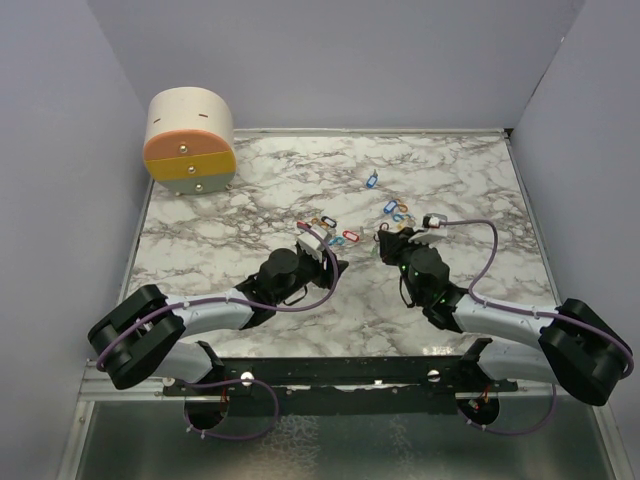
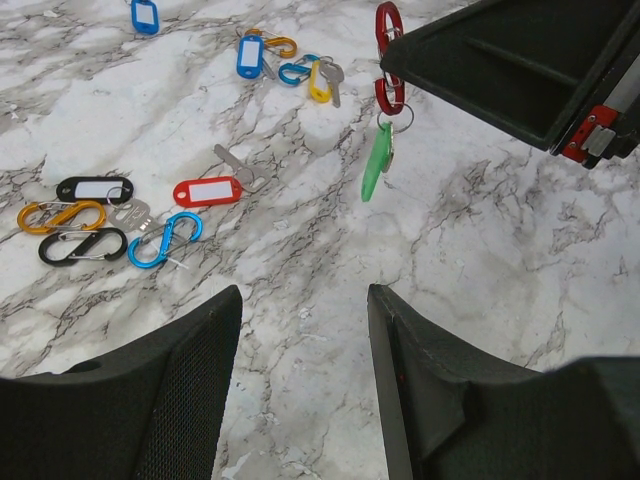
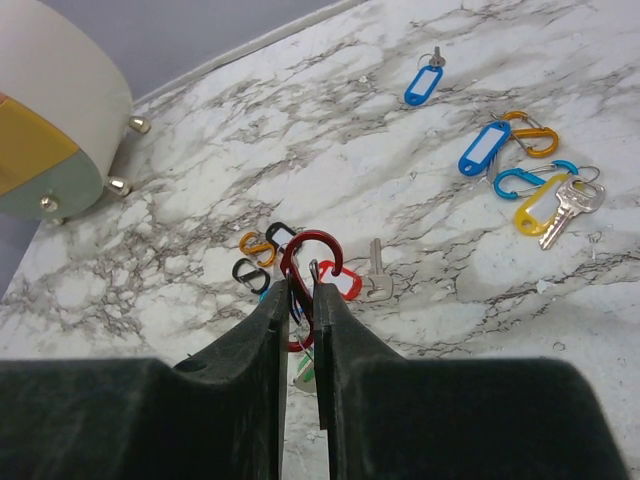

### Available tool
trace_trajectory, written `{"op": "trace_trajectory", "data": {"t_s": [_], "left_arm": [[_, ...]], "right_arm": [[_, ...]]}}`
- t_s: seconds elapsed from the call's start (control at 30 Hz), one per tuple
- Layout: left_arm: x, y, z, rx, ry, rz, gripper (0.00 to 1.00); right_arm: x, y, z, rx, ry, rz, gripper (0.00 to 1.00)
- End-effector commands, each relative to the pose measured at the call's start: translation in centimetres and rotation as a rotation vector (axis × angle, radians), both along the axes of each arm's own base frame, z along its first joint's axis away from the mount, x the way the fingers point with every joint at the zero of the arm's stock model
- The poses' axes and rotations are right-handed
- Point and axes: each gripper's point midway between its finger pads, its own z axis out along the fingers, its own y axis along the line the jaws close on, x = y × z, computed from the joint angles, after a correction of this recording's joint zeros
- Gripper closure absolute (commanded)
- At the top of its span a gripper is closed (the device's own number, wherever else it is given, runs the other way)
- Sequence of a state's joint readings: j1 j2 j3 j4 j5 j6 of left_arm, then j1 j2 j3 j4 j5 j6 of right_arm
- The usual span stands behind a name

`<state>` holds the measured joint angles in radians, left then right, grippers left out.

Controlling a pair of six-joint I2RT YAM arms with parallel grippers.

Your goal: Put the keys on the keyring

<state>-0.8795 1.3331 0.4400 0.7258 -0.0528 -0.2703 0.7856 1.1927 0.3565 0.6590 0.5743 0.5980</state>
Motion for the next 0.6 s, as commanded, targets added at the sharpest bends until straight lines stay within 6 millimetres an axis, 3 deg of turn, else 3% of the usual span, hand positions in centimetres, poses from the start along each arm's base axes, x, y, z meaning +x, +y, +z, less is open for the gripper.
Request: {"op": "trace_trajectory", "data": {"t_s": [0.0,0.57], "left_arm": [[-0.1,0.0,1.2,-0.028,-0.036,-0.006,0.44],[-0.2,0.2,1.2,-0.030,-0.040,-0.001,0.44]], "right_arm": [[0.0,-1.1,0.2,0.035,-0.007,-0.063,0.86],[-0.2,-2.8,-0.8,0.035,0.024,-0.132,0.75]]}}
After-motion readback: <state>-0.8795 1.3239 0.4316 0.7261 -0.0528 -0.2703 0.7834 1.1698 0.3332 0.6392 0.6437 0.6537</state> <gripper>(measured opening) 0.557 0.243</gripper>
